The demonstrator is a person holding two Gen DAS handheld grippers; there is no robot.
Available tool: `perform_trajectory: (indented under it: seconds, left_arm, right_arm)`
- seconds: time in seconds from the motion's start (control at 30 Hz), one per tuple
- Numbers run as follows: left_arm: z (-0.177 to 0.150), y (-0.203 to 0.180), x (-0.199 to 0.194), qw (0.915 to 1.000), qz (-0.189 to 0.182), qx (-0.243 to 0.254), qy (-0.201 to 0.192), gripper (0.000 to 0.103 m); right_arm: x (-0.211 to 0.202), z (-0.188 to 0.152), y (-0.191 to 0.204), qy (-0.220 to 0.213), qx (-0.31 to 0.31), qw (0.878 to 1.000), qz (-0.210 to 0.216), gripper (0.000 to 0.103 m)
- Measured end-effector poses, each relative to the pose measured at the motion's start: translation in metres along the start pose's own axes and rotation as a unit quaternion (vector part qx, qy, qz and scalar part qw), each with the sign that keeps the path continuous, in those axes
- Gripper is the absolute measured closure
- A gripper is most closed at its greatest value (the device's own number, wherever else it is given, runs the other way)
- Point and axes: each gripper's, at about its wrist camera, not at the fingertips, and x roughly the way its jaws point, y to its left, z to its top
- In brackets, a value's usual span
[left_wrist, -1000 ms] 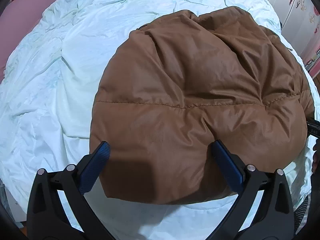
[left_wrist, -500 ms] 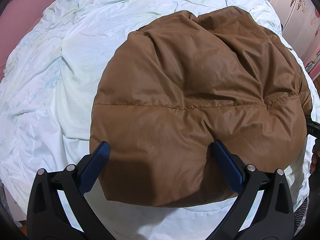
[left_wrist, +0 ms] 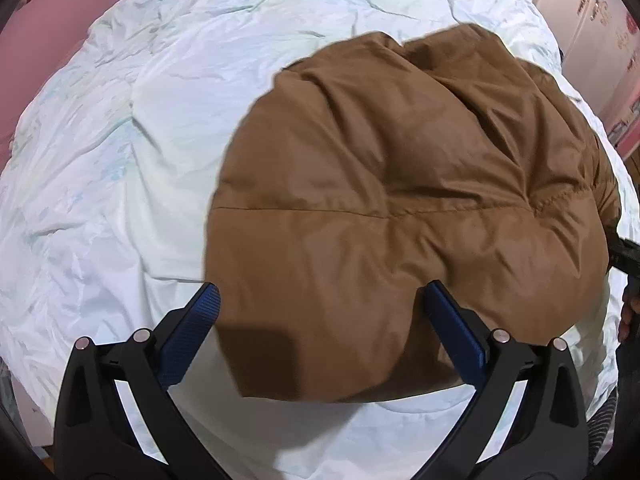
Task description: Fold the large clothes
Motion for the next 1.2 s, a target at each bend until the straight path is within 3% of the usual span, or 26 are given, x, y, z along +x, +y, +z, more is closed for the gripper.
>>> perform_trajectory:
  seconds: [0.1,0.27,0.37,0.47,0.63,0.73,1.0,1.2]
  left_arm:
    - [0.002,0.019,-0.006,0.9997,-0.007,-0.022,-0.002,0.003]
    - [0.007,0.056,-0.013,0.9987,0.018,-0.046,-0.011,0.003]
    - [0.012,0.066,-0.008,0.9988,-0.005,-0.048,0.004,0.003]
    - [0.015,0.068,-0.004,0.9985,-0.034,-0.042,0.012,0.003]
    - [0.01,0.046,0.021,0.999,-0.018,0.003,0.041,0.003]
    - [0.008,0.044,0.038,0.998,-0.02,0.002,0.06,0.003]
    - [0.017,0.055,0.075,0.9892,-0.093,-0.041,0.105,0.003]
    - [0.03,0.045,0.071,0.9921,-0.078,-0.024,0.096,0.004]
  right_arm:
    - [0.0,-0.002,0.002,0.0,0.0,1.0,0.0,0.042]
    - [0.008,0.003,-0.001,0.001,0.0,1.0,-0.002,0.041]
    - [0.008,0.004,-0.001,0.002,0.0,1.0,-0.003,0.04]
    - [0.009,0.004,-0.001,0.003,-0.001,1.0,-0.003,0.04]
    - [0.01,0.005,0.0,0.004,-0.004,1.0,-0.006,0.039]
    - [0.011,0.006,0.002,0.005,-0.006,1.0,-0.011,0.038]
    - [0.012,0.008,0.004,0.006,-0.007,1.0,-0.012,0.038]
    - [0.012,0.009,0.0,0.011,-0.007,1.0,0.004,0.038]
